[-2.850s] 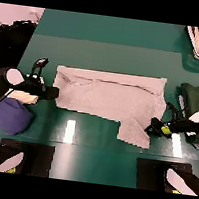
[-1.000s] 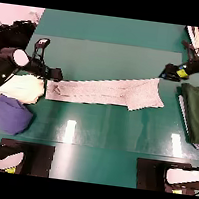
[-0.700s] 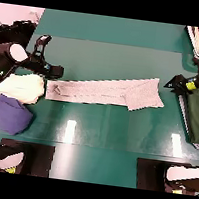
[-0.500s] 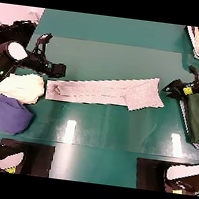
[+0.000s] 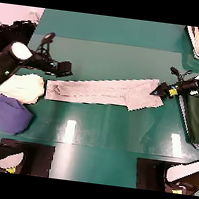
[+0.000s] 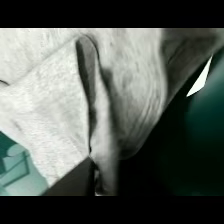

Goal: Fold the shirts.

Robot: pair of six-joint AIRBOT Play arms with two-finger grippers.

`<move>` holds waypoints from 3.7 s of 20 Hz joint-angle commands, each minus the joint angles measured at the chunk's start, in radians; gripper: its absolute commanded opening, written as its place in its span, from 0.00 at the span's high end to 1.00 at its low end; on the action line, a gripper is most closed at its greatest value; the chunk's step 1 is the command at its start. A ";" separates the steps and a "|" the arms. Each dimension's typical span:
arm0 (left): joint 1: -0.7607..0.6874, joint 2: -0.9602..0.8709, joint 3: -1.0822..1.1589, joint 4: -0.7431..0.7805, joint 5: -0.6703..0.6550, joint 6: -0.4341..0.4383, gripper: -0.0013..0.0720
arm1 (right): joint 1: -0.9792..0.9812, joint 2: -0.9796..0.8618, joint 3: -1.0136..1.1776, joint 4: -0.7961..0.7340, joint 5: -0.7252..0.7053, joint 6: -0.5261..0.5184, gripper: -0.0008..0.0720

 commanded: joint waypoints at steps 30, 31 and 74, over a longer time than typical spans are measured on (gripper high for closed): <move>-0.007 -0.160 0.438 0.371 -0.106 -0.033 0.95 | 0.712 0.222 0.490 0.068 -0.127 0.122 0.97; 0.039 -0.105 0.438 0.417 -0.121 -0.033 0.95 | 0.766 0.191 0.490 0.068 -0.162 0.116 0.97; 0.014 0.136 0.429 0.365 -0.250 0.018 0.95 | 0.534 -0.016 0.501 -0.078 -0.190 0.283 0.97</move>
